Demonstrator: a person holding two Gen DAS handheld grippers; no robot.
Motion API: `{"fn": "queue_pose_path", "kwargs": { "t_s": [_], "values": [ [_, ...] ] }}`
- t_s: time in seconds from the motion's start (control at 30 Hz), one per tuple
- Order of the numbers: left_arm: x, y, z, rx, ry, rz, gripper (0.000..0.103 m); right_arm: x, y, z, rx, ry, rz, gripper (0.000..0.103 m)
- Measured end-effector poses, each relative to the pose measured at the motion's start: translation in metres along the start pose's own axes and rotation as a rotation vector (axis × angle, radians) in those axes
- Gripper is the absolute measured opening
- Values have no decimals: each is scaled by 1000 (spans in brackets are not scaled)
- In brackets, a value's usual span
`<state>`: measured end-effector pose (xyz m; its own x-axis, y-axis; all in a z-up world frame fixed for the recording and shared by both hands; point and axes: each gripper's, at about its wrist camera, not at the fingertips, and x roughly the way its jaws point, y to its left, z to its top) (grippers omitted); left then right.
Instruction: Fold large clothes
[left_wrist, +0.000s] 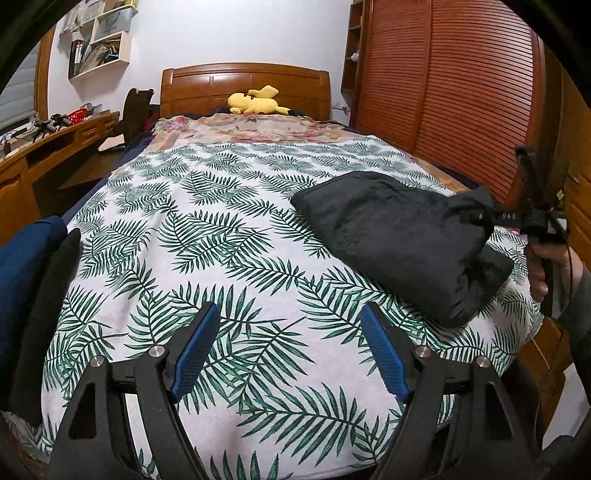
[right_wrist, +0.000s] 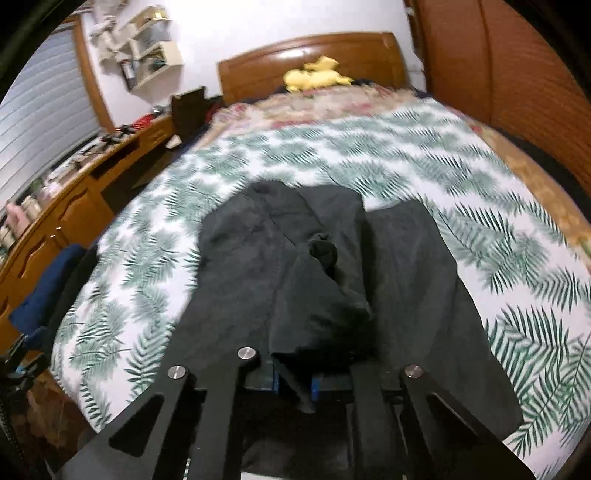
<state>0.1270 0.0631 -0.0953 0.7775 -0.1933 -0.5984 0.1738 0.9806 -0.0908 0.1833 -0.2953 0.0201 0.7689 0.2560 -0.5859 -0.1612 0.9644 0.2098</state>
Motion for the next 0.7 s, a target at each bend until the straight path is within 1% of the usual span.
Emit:
{"fn": "queue_pose_path", "kwargs": {
  "t_s": [0.17,0.27,0.37,0.47,0.57,0.67,0.7],
  "values": [
    [-3,-10,3,14,-5,-4,79,-31,19,6,-97,-48,29,6],
    [-1,-18,5,21,-1,-10,79,-58,24,11,-139,-96,52,5],
    [2,-27,8,35,6,-19,79,-87,17,9,-158,-172,49,5],
    [5,-37,9,51,13,-30,79,-105,-9,-3,-124,-207,-10,5],
    [8,-46,11,65,18,-43,79,-104,-47,-28,-71,-181,-123,5],
    [13,-54,13,77,25,-54,79,-84,-90,-61,12,-83,-222,5],
    [15,-57,13,80,28,-58,79,-77,-102,-72,41,-44,-239,8]
  ]
}}
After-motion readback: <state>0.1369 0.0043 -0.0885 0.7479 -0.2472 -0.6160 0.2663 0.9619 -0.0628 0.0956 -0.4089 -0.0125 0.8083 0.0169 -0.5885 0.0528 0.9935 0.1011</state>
